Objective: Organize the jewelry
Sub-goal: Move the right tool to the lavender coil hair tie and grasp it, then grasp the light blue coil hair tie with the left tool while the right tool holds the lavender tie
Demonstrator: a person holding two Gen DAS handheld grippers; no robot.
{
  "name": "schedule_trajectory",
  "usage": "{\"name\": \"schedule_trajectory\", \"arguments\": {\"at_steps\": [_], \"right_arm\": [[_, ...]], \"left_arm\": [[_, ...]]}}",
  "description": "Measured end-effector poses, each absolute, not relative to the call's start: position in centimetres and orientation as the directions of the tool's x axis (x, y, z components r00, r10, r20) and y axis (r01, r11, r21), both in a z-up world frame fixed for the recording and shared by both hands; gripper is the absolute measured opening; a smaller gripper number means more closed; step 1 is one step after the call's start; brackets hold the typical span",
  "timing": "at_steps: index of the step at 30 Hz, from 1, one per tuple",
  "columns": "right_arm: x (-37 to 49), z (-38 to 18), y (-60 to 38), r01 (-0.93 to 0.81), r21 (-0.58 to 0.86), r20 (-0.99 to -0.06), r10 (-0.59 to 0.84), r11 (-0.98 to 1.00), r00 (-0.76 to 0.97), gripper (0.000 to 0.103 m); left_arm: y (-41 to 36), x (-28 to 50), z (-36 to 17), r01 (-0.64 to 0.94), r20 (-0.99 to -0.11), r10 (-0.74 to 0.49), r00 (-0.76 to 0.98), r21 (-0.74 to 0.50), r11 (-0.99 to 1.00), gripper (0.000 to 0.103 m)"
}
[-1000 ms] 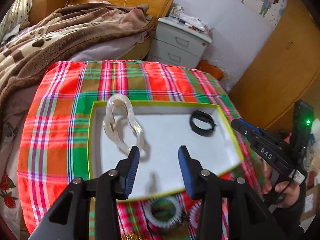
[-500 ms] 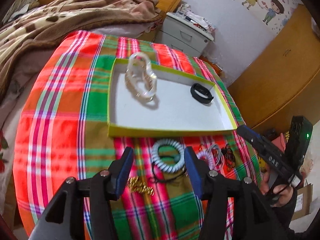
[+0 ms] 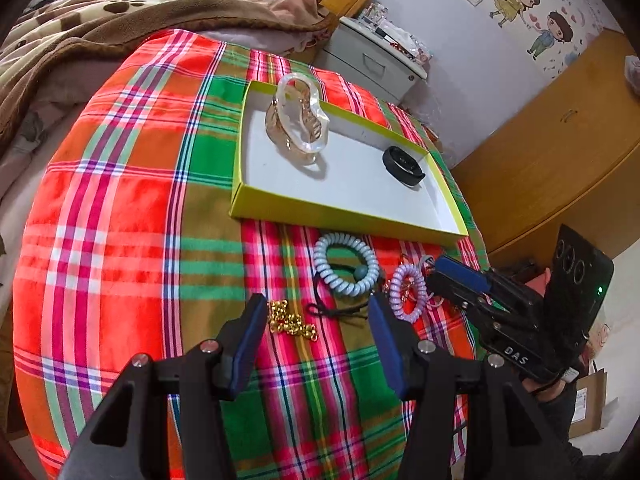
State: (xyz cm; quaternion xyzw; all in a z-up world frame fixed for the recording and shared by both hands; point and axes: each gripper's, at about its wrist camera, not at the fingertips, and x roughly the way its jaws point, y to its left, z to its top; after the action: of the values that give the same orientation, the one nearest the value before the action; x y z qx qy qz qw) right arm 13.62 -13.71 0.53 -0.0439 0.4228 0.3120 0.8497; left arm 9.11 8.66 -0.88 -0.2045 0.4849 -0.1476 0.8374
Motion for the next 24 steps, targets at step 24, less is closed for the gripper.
{"name": "schedule_trajectory", "arguments": {"at_steps": [24], "right_arm": [[15.4, -1.5, -12.4, -0.618, 0.16, -0.811, 0.459, 0.77, 0.362, 0.014]], "left_arm": [[10.4, 9.5, -0.8, 0.011, -0.761, -0.426, 0.49, -0.483, 0.876, 0.054]]}}
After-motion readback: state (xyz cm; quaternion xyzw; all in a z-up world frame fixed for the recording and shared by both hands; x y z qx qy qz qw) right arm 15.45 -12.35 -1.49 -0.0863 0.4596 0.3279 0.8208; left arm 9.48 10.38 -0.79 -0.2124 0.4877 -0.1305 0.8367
